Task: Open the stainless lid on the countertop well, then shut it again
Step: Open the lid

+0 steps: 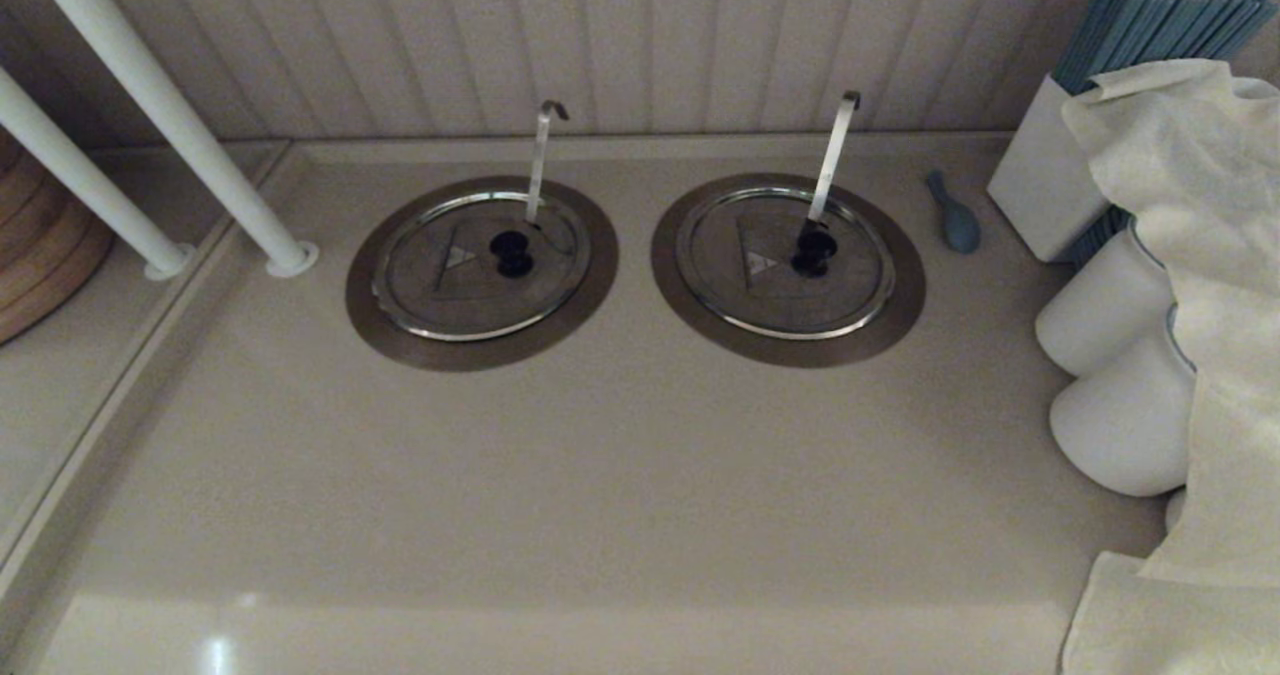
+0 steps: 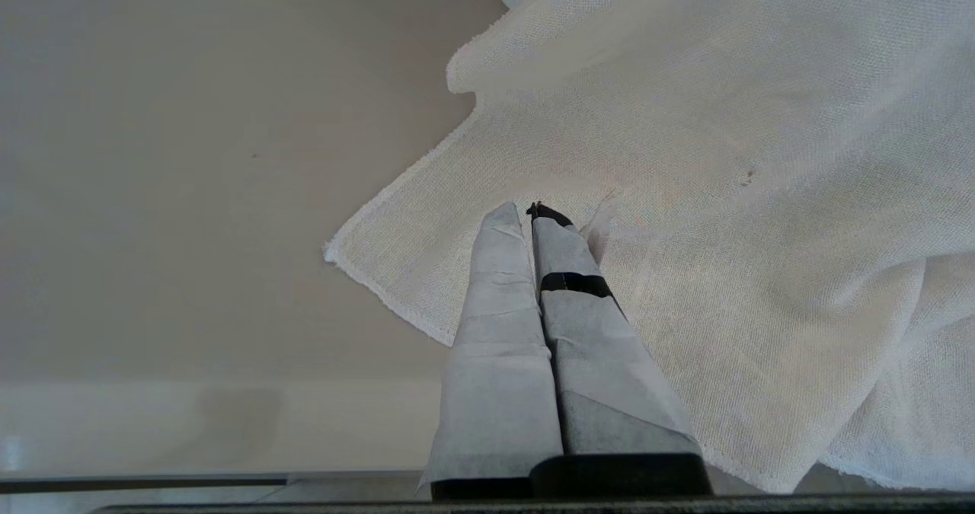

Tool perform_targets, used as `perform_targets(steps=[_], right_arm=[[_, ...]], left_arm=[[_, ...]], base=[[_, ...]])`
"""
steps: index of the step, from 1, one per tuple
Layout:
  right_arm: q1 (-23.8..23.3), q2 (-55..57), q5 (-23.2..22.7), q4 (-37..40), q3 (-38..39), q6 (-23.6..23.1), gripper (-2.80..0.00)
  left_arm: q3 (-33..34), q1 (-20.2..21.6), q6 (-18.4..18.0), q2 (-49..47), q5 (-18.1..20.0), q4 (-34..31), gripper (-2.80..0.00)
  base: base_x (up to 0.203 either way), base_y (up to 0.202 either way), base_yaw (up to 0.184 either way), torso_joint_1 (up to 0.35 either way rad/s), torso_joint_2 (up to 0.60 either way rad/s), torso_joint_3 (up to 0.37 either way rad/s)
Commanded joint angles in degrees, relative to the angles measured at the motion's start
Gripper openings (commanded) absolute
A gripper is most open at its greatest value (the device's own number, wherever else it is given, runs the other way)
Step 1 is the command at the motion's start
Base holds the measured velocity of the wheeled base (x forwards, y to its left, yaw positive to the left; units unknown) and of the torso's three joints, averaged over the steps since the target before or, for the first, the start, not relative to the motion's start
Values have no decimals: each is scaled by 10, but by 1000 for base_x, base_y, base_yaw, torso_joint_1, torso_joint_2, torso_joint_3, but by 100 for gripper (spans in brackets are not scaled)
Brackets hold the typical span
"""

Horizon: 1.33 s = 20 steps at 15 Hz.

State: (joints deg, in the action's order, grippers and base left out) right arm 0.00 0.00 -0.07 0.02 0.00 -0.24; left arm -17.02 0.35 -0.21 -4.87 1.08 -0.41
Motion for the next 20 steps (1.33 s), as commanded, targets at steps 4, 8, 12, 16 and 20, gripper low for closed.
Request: perform_targets(steps=[4,8,12,16,20], right_arm=[[0,0,0,0,0,0,-280],[-1,0,0,0,0,0,-280],[0,0,0,0,0,0,-280],[0,0,0,0,0,0,-280],[-1,0,0,1,0,0,-280]], left_arm=[[-201,0,-4,-284,18,46,-280],[-417,-23,-5,-560,28,84,-280],[-520,-150,10,-734,31,29,-280],[-534,-193,55,-836,24,64,-280],[-524,-196,59,-914,-63,159,-280]], base=[[0,0,0,0,0,0],[0,0,0,0,0,0],[0,0,0,0,0,0],[0,0,0,0,0,0],[0,0,0,0,0,0]])
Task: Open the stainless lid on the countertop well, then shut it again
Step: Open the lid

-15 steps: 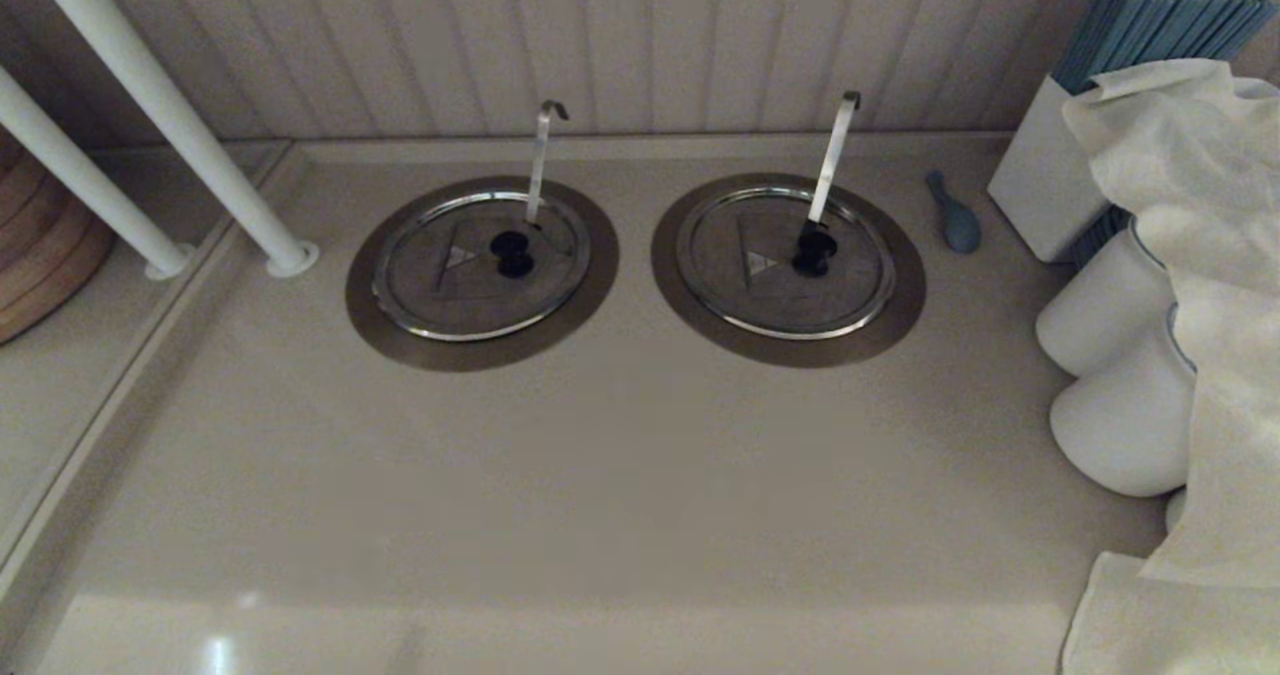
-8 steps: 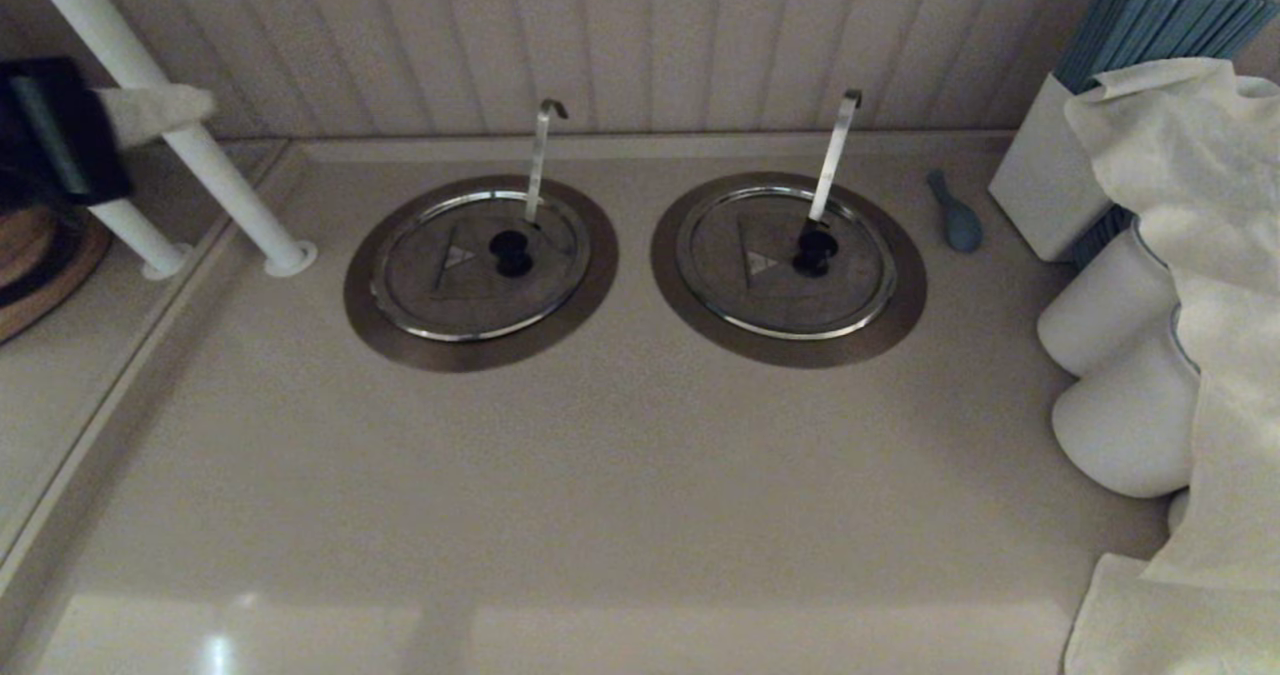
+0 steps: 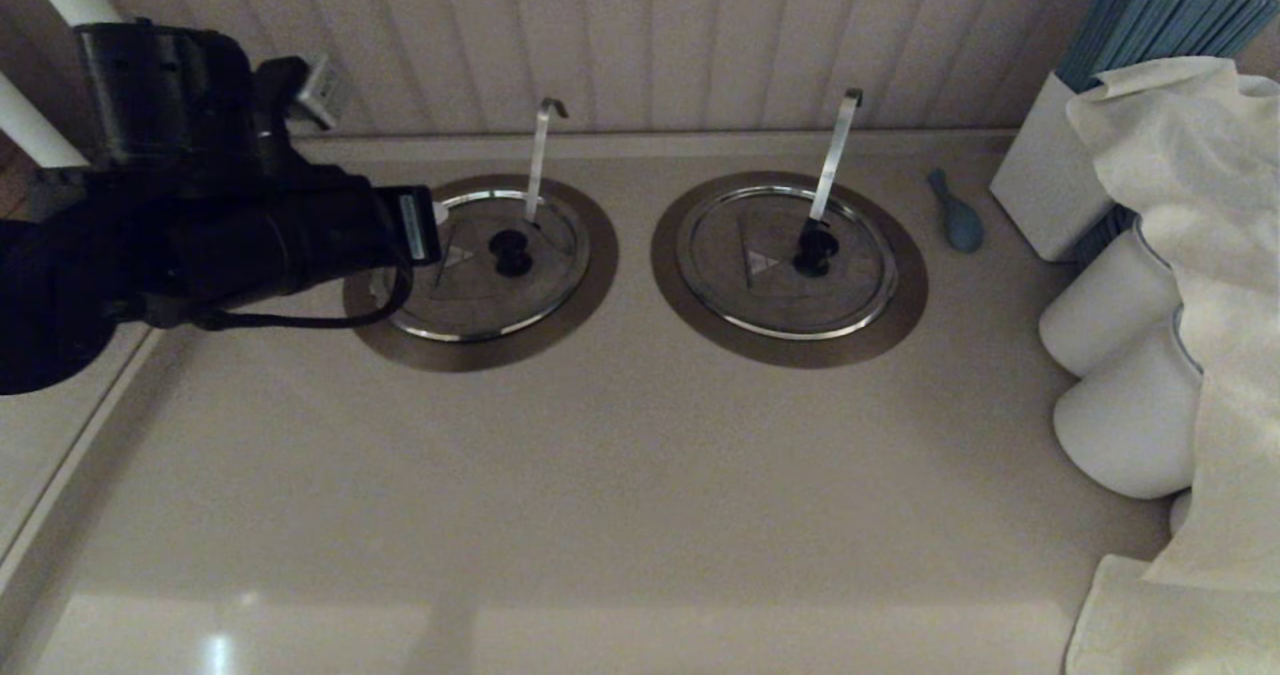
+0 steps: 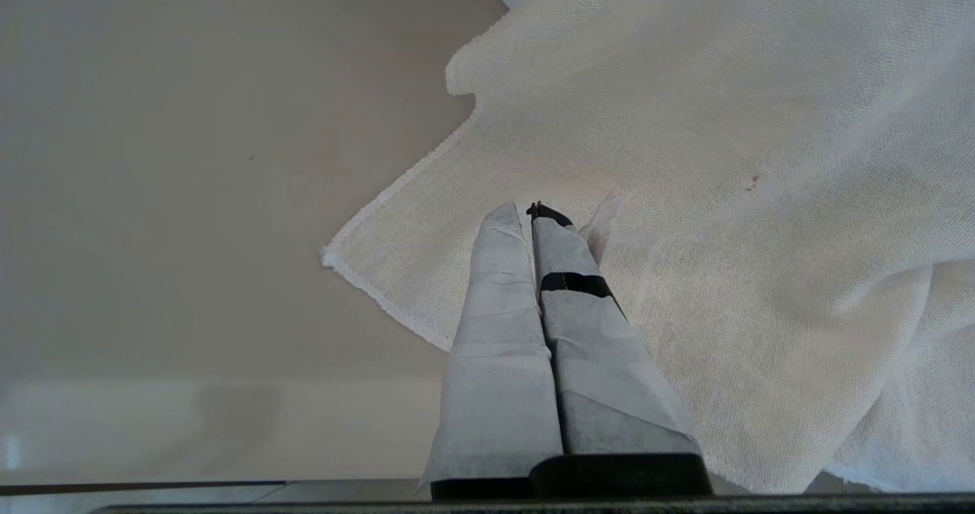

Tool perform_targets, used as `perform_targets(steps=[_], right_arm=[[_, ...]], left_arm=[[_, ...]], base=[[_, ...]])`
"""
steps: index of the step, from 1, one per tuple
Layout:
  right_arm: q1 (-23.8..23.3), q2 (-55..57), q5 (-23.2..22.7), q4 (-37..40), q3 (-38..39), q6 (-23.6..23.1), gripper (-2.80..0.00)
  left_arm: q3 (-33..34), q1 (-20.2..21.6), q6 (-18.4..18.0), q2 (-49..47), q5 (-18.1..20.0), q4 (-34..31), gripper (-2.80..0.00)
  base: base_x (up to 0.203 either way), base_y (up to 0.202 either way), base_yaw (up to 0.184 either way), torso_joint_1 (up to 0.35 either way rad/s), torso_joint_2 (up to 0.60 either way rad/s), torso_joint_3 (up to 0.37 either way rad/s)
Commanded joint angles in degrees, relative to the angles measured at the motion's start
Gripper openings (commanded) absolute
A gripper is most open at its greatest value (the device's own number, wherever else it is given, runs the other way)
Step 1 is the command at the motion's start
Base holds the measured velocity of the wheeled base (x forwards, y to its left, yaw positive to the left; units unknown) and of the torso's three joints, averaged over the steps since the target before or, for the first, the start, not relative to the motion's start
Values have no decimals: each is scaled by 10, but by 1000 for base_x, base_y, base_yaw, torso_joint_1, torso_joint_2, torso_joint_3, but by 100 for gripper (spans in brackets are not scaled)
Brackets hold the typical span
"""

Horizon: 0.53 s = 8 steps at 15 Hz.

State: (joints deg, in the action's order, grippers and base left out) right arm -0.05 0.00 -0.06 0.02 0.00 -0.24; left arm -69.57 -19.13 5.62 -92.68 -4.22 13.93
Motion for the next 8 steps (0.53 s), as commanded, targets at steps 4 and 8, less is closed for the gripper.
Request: perform_targets(steps=[4,8], right_arm=[[0,0,0,0,0,0,-280],[0,0,0,0,0,0,-280]], left_arm=[[6,-19,13,-87,-31,84,0],[16,-35,23,-105,-35,118,0]], base=[[0,0,0,0,0,0],[0,0,0,0,0,0]])
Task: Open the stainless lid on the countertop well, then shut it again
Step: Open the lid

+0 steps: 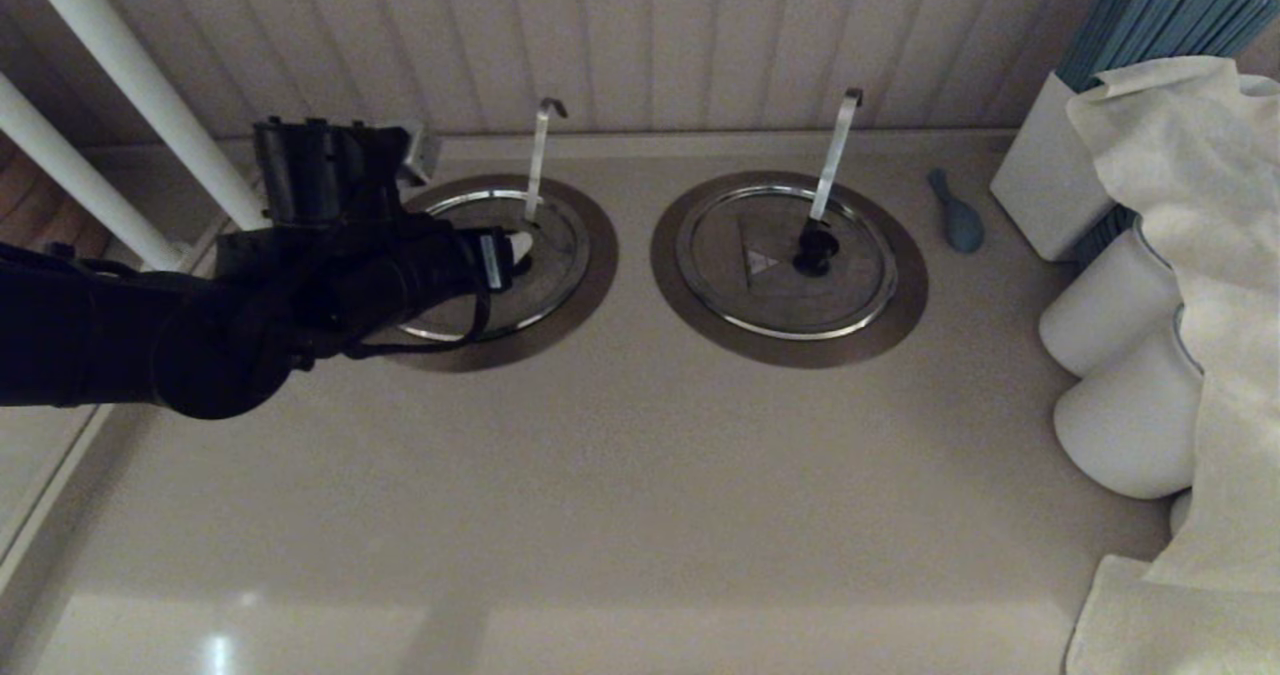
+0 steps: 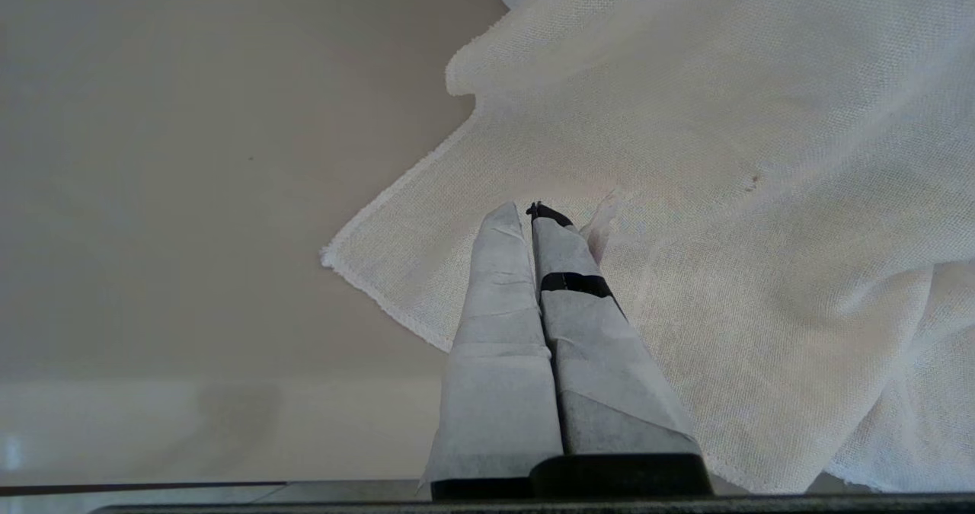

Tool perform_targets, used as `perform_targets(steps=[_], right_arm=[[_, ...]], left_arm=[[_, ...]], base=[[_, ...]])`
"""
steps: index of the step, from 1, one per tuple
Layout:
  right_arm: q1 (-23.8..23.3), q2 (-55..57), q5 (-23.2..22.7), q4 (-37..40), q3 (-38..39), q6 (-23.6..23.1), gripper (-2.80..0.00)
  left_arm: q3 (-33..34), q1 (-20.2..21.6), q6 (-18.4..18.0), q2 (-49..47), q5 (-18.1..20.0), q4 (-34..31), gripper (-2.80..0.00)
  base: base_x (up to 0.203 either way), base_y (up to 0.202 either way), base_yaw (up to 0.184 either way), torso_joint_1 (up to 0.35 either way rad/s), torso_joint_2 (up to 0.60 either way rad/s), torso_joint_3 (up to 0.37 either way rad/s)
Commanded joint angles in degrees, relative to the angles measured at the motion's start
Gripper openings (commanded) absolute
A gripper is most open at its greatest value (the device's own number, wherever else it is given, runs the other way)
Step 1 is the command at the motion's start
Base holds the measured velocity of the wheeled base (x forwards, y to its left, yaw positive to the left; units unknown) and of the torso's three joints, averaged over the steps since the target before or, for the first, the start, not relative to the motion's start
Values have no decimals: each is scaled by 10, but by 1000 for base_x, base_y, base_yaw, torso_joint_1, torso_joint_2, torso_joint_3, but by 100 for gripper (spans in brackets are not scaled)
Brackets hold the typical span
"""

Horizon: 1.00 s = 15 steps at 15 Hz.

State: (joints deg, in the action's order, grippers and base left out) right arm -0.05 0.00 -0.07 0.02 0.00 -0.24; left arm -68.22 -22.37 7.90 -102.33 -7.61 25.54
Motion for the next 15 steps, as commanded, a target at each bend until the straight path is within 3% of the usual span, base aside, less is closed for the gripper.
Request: perform_targets(steps=[1,5,7,15], right_arm=[[0,0,0,0,0,0,-280],[0,0,0,0,0,0,-280],[0,0,0,0,0,0,-280],[0,0,0,0,0,0,-280]], left_arm=[[15,-5,0,-11,-1,18,0],[54,-12,-5,-57,-16,159,0],[48,-20,-13,-91,-68,206,0],[12,-10,-25,-132,-105,217,0]], base=[[0,0,0,0,0,0],[0,0,0,0,0,0],[0,0,0,0,0,0],[0,0,0,0,0,0]])
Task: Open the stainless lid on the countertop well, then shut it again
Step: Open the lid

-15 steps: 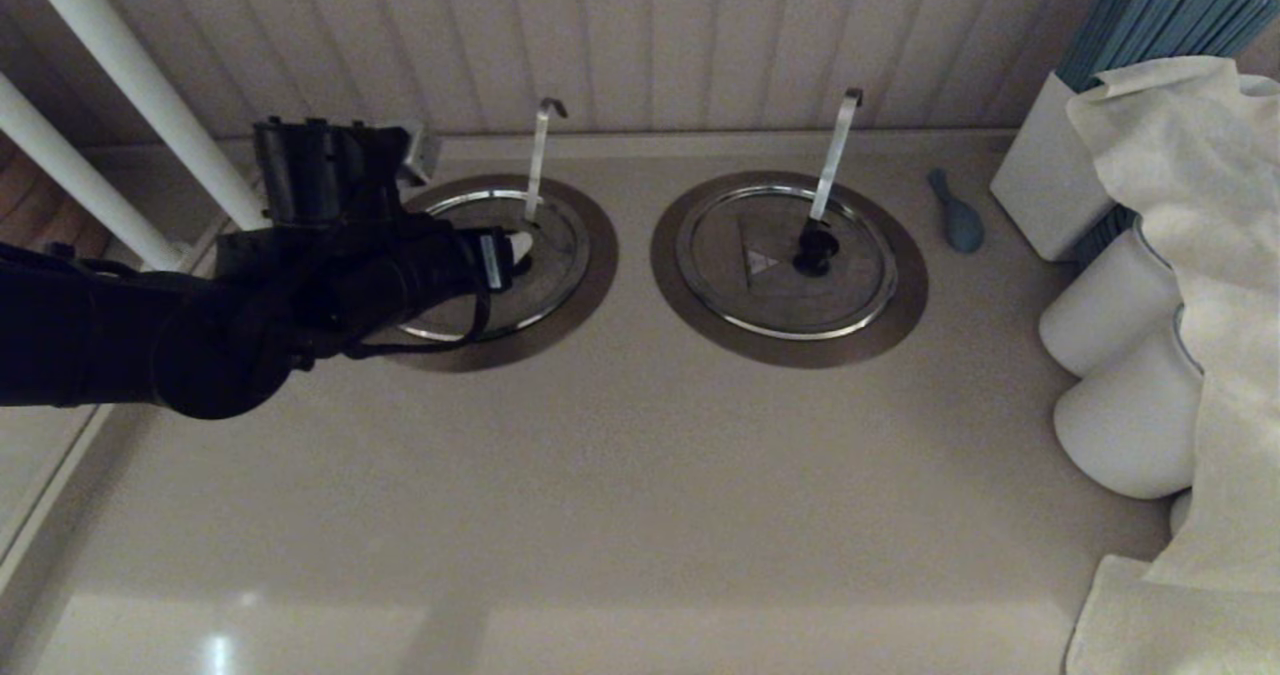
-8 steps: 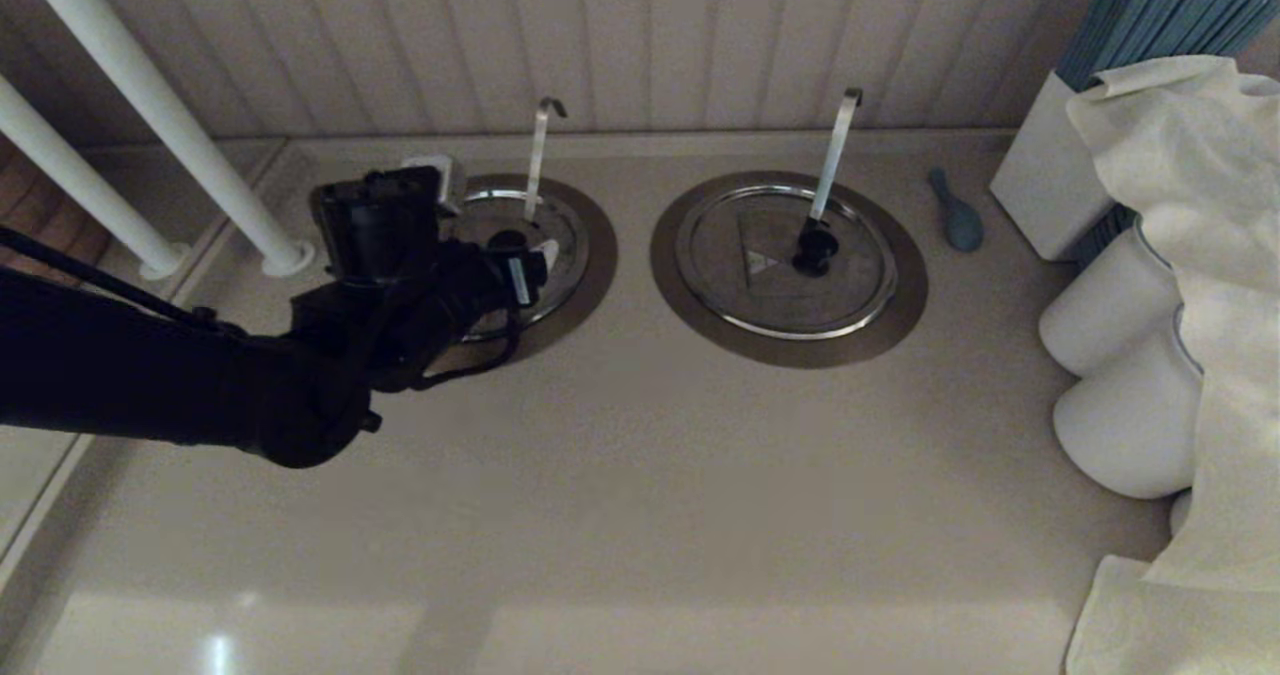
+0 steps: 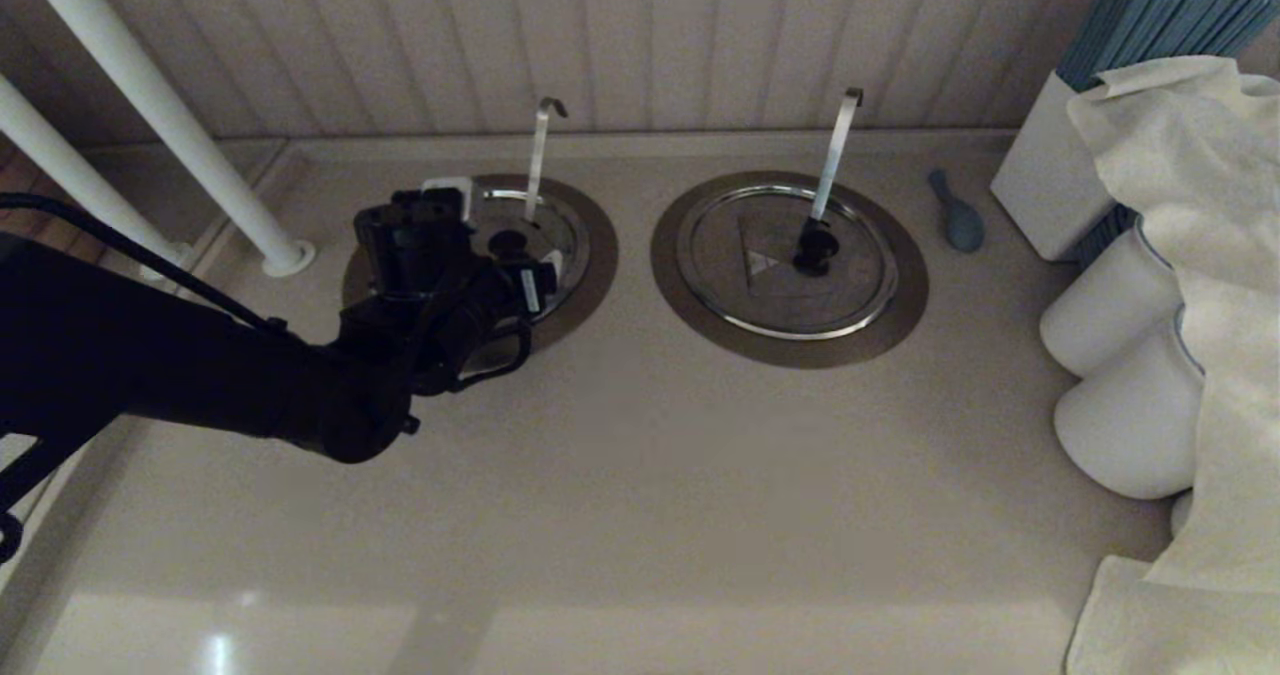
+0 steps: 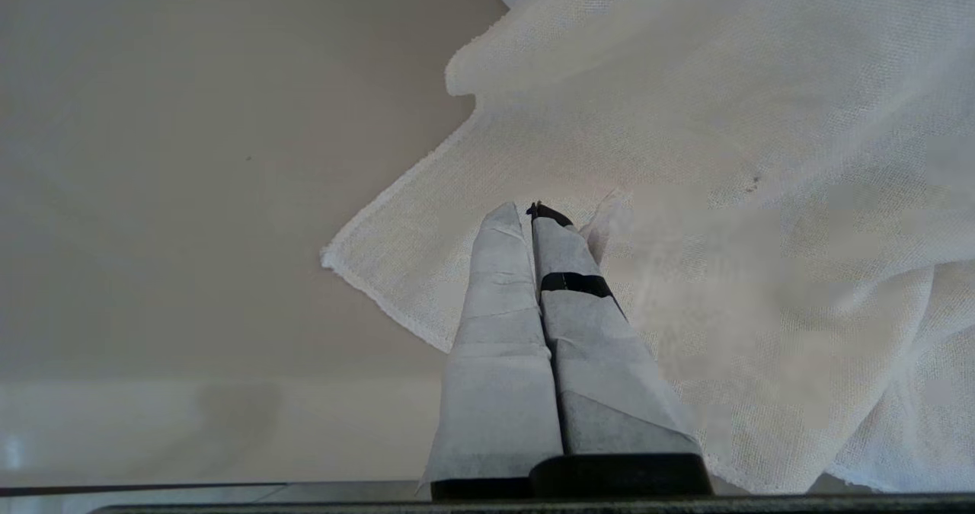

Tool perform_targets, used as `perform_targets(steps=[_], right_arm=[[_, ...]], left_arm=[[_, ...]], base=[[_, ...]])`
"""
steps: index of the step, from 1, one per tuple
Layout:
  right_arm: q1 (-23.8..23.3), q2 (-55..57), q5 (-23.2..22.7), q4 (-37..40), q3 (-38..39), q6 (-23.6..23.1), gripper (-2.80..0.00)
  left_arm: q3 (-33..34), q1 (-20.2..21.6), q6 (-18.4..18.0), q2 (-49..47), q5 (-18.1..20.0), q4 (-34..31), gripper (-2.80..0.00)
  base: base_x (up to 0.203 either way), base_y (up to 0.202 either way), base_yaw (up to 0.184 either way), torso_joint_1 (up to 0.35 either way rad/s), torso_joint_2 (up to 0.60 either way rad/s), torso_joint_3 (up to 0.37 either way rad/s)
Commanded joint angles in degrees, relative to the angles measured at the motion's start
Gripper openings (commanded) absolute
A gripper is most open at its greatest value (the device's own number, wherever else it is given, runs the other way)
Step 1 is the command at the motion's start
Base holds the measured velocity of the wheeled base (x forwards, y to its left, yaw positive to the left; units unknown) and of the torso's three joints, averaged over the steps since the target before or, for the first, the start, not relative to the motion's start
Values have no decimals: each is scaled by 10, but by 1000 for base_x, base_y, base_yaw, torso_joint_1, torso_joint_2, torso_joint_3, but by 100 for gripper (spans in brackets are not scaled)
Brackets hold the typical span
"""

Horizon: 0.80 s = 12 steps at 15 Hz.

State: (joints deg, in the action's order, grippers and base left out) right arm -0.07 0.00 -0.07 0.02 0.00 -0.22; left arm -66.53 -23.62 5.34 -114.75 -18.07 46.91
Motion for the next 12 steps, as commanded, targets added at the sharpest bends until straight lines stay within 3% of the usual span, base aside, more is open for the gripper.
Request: perform_targets(steps=[1,12], right_arm=[[0,0,0,0,0,0,-280],[0,0,0,0,0,0,-280]], left_arm=[[-14,5,2,-18,-8,3,0],[-83,15,41,-78,-23,8,0]], base=[[0,0,0,0,0,0],[0,0,0,0,0,0]])
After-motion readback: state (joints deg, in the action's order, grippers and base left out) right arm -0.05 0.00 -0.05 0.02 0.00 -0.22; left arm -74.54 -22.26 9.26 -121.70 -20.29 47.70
